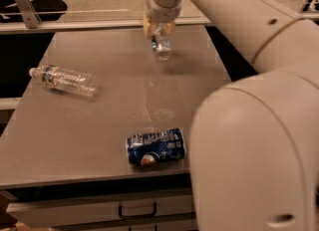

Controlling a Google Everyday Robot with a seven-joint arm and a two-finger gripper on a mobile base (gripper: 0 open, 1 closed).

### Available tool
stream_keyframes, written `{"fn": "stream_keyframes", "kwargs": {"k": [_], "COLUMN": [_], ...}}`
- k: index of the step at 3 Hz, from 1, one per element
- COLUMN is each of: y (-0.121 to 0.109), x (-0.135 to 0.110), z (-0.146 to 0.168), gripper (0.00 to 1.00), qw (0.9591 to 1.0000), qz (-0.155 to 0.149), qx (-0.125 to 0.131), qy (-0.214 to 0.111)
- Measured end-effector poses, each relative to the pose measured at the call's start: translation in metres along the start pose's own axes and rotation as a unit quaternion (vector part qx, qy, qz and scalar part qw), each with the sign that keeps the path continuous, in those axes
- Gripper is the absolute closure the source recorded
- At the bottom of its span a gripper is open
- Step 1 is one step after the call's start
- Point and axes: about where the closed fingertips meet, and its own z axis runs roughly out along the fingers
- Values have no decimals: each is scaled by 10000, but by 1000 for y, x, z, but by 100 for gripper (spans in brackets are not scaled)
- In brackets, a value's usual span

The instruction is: Place redbull can upright

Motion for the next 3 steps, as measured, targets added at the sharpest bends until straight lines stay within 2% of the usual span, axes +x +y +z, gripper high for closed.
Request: {"fn": "stream_keyframes", "kwargs": {"k": [1,2,3], "y": [-8,-8,-6], "x": [10,24,11], "z": [-28,-43,-61], "gripper": [100,100,100], "qw": [9948,9804,9525], "qz": [-562,-1125,-1355], "qx": [-456,-796,-1244], "qy": [-714,-1409,-2427]}}
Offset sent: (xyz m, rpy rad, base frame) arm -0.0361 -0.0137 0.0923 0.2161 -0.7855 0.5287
